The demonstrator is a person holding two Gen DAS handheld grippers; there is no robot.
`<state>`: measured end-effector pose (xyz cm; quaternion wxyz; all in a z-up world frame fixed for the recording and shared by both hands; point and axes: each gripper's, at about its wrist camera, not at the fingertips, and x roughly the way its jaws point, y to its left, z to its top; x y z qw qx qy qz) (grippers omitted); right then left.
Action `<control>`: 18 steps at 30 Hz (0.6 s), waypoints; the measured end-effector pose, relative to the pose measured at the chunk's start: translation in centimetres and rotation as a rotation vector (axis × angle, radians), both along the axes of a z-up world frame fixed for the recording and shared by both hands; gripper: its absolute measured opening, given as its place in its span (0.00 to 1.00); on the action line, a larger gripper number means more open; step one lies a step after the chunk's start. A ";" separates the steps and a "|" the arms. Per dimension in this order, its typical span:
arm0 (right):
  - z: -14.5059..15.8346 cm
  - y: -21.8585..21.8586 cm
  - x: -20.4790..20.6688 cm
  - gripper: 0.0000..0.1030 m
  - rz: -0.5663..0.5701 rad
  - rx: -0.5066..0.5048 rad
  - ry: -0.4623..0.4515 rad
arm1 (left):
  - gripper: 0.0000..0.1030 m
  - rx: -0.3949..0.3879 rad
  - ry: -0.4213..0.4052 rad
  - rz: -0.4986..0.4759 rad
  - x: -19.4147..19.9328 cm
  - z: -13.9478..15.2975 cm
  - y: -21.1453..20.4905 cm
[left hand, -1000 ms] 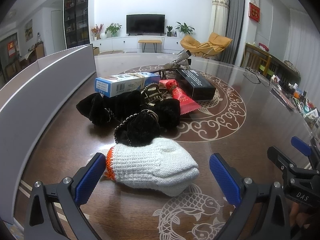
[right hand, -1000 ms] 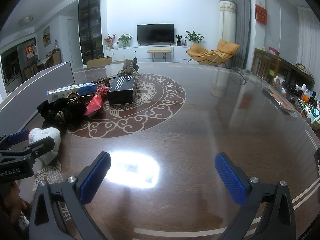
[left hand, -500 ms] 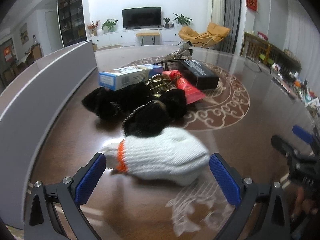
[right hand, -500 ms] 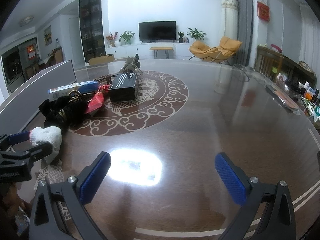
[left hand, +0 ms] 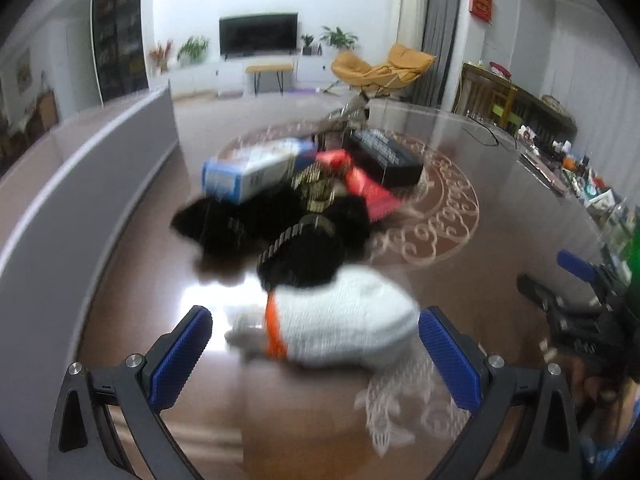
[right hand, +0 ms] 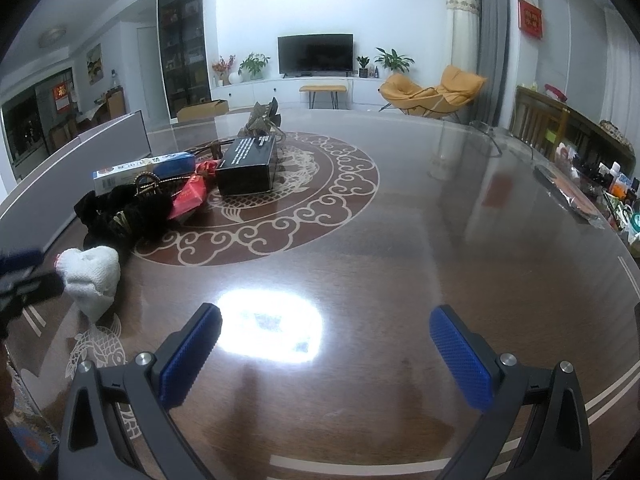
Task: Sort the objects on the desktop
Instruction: 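Approach the white knit glove with the left tool and close on it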
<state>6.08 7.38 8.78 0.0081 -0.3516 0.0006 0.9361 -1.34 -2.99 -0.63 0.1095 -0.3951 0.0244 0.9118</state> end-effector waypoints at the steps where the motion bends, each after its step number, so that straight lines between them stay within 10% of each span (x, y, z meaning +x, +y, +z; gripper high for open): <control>1: 0.0 0.0 0.0 1.00 0.001 0.000 0.000 | 1.00 0.002 0.003 -0.005 -0.5 0.2 0.5; 18: 0.4 0.2 0.3 1.00 0.006 -0.005 0.019 | 1.00 -0.126 -0.122 0.108 -0.3 -2.7 -2.5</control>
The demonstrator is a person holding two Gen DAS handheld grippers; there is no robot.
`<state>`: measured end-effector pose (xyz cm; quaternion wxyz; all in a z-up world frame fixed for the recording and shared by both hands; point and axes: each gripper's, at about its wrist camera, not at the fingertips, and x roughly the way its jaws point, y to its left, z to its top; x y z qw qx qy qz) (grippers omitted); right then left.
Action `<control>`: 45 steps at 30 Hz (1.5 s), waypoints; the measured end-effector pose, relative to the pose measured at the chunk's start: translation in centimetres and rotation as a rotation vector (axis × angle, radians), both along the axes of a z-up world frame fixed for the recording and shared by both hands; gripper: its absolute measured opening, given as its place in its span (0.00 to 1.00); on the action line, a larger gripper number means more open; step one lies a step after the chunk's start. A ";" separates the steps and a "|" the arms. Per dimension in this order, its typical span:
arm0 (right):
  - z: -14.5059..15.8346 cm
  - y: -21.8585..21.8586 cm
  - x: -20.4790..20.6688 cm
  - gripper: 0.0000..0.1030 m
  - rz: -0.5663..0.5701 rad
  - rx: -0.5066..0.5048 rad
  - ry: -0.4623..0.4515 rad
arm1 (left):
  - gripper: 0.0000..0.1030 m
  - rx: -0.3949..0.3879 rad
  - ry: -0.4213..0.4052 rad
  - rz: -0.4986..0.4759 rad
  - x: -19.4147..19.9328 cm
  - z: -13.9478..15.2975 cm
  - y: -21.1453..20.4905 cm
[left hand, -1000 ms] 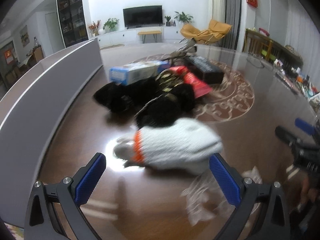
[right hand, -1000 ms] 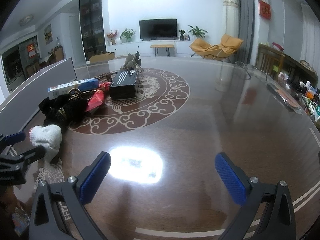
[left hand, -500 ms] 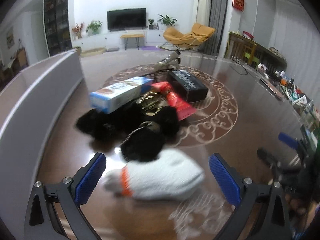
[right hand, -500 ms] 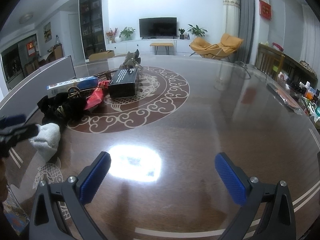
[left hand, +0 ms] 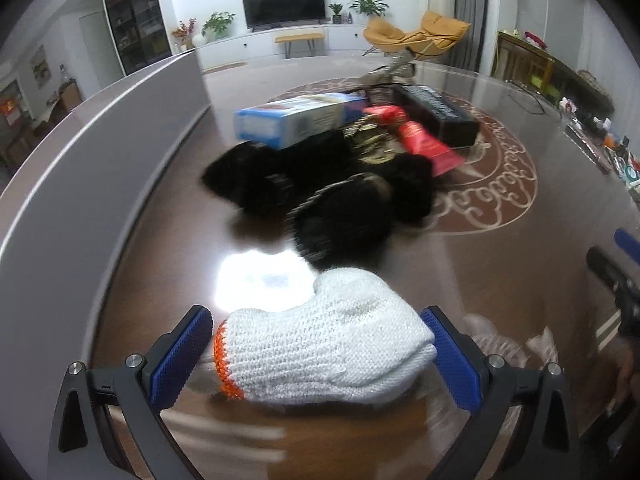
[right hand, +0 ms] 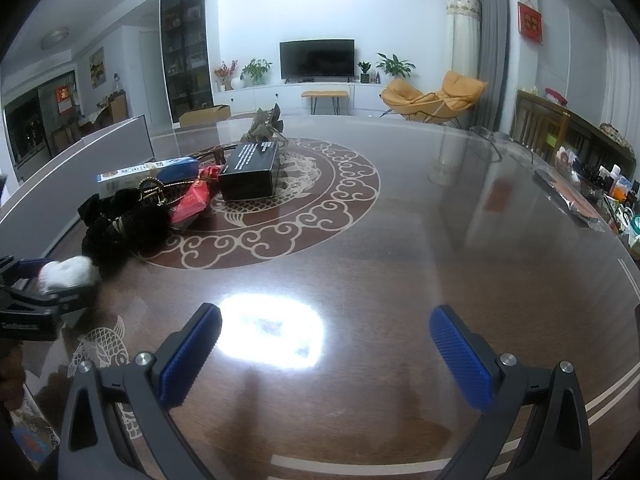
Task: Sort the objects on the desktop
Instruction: 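Approach the white knit glove with the left tool and close on it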
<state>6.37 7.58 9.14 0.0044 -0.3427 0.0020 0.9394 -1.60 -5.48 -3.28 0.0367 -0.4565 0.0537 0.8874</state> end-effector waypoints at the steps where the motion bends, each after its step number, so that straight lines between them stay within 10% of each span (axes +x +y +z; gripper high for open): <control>1: 0.0 0.0 0.0 1.00 -0.001 -0.001 0.002 | 1.00 0.002 -0.002 0.003 0.3 0.0 -0.5; 9: 0.0 0.0 0.1 1.00 -0.003 0.003 0.002 | 1.00 0.168 -0.003 0.023 0.7 1.3 -2.2; 24: -0.1 0.1 0.0 1.00 -0.005 0.003 -0.002 | 1.00 0.071 -0.075 0.124 -0.5 -1.6 -3.3; 40: -0.2 0.1 -0.1 1.00 -0.017 0.018 -0.024 | 1.00 0.038 -0.124 -0.008 -4.3 -1.5 -3.4; 42: -0.3 0.0 -0.3 1.00 -0.017 0.025 -0.037 | 0.92 0.037 -0.105 -0.006 -4.3 -1.3 -3.3; 45: -0.3 0.0 -0.3 1.00 -0.014 0.025 -0.041 | 0.54 0.049 -0.070 0.023 -3.8 -0.8 -3.7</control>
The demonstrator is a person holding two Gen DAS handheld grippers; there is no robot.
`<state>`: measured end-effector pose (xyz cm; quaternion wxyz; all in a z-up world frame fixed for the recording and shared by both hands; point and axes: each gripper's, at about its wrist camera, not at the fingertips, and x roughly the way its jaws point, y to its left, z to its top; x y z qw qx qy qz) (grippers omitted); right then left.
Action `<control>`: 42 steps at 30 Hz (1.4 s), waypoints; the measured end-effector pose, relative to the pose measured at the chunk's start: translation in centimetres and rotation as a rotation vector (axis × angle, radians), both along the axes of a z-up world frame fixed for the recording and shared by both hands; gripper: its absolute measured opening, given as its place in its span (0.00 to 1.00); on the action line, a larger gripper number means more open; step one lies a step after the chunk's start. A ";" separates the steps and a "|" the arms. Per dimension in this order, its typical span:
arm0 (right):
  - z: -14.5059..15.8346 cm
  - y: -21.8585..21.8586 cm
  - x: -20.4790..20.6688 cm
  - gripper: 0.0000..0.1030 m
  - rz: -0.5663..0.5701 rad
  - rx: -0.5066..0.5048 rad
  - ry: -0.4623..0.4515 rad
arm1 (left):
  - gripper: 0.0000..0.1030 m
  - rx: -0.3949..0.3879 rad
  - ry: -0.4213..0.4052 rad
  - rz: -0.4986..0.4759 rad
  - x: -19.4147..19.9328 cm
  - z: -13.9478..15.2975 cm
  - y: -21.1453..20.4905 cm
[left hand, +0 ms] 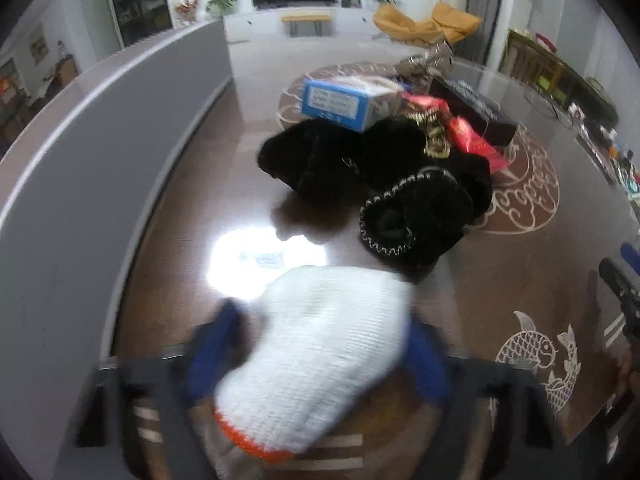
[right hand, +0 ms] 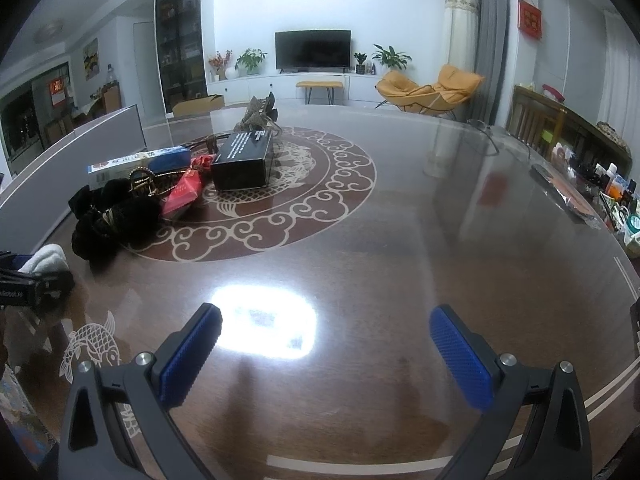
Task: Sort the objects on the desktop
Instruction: 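Approach the white knit glove with the left tool and close on it, then lift the glove with the left tool while the right tool grasps a black pouch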
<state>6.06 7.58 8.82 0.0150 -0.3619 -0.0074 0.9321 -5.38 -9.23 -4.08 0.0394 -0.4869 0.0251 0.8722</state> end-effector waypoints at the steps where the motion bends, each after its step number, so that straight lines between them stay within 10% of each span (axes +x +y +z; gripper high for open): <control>1: 0.0 -0.1 -0.1 1.00 -0.001 0.001 0.000 | 0.48 0.003 -0.001 0.010 0.1 0.0 -0.2; 13: 0.0 -0.5 -0.4 1.00 0.035 -0.007 -0.010 | 0.38 0.113 0.015 0.106 2.6 -0.1 -3.1; 22: 1.1 -9.4 -6.2 1.00 0.271 -0.319 -0.166 | 0.38 0.120 0.039 0.113 3.9 0.0 -3.1; 30: -0.9 -18.9 -13.3 0.96 0.284 -0.164 -0.252 | 0.38 0.103 0.055 0.104 4.1 -0.1 -2.9; 42: -1.7 -11.2 -9.8 0.87 0.339 -0.124 -0.272 | 0.47 0.094 0.054 0.035 4.3 0.0 -3.1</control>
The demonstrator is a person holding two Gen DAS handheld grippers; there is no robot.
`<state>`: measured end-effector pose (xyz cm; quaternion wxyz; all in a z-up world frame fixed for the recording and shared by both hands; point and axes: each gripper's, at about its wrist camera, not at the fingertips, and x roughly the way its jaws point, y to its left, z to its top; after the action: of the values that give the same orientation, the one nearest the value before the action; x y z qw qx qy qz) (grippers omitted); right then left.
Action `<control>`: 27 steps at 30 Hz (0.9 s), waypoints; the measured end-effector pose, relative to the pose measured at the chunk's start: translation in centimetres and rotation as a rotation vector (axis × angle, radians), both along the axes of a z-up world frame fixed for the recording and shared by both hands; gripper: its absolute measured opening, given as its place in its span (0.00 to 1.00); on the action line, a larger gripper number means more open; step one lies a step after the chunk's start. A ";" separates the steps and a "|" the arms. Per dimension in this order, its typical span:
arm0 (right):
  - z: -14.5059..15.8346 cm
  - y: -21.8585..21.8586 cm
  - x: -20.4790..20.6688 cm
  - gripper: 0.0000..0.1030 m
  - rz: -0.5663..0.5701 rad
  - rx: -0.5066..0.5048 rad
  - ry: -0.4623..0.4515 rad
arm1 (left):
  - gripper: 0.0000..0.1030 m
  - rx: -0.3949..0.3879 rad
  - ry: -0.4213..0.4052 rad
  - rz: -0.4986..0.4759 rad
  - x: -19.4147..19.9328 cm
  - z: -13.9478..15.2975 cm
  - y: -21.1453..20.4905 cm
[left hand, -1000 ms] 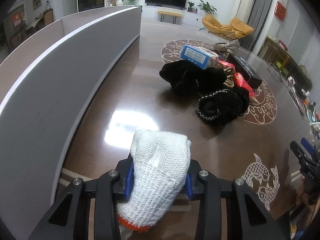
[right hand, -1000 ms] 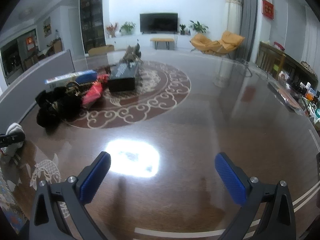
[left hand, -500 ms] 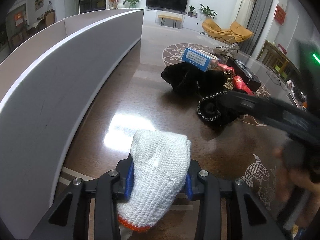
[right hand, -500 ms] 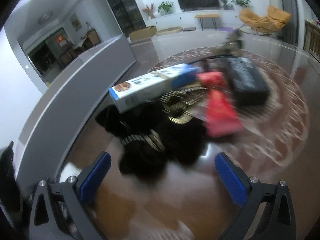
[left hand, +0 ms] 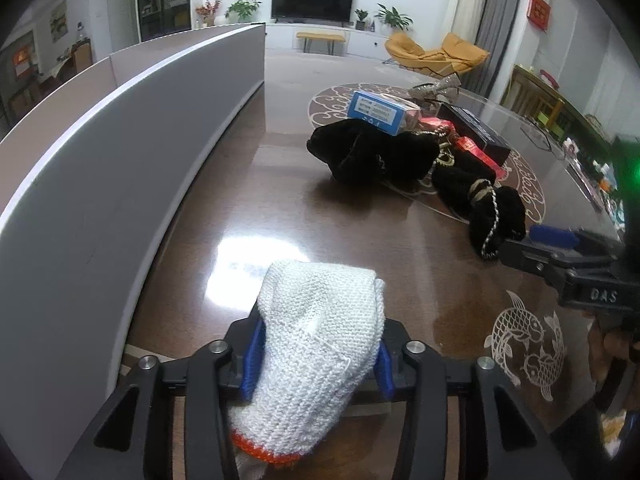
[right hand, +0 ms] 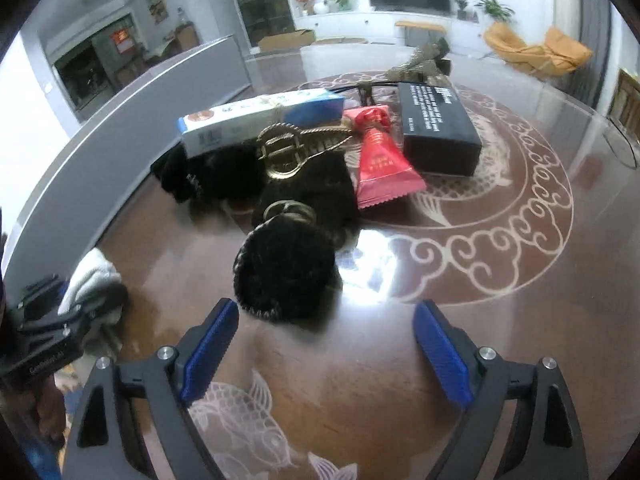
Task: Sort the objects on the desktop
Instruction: 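Lift the glove with the left tool while the right tool grasps a black pouch, then carry glove and pouch into the white bin and open both tools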
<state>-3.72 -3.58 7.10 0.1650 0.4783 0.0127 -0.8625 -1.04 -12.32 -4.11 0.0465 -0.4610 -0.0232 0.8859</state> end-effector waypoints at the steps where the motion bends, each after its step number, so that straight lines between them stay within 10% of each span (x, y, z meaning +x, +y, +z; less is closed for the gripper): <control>1: 0.0 -0.3 -0.3 0.87 0.007 0.005 0.000 | 0.49 -0.003 -0.006 -0.006 0.0 0.0 -0.1; 7: 0.0 -4.3 -4.1 0.84 0.016 0.009 -0.005 | 0.66 -0.094 -0.013 -0.038 0.5 -0.3 -0.4; 9: 0.3 -5.1 -4.2 0.52 0.008 0.043 -0.001 | 0.62 -0.087 -0.012 -0.042 0.5 -0.5 -0.5; 10: 0.5 -4.9 -4.1 0.33 0.016 0.049 0.006 | 0.44 -0.089 -0.003 -0.036 0.5 -0.4 -0.6; 20: 5.5 -0.4 0.6 0.32 0.081 -0.124 0.008 | 0.30 0.160 0.025 -0.006 1.6 5.0 -1.9; 27: 13.5 -12.0 2.4 0.32 0.295 -0.259 0.116 | 0.30 0.146 0.098 0.171 2.0 12.5 -12.8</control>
<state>-1.27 -15.60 20.62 0.3487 0.3953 -0.0188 -0.8496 0.96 -25.13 8.35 0.0054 -0.4087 -0.1243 0.9041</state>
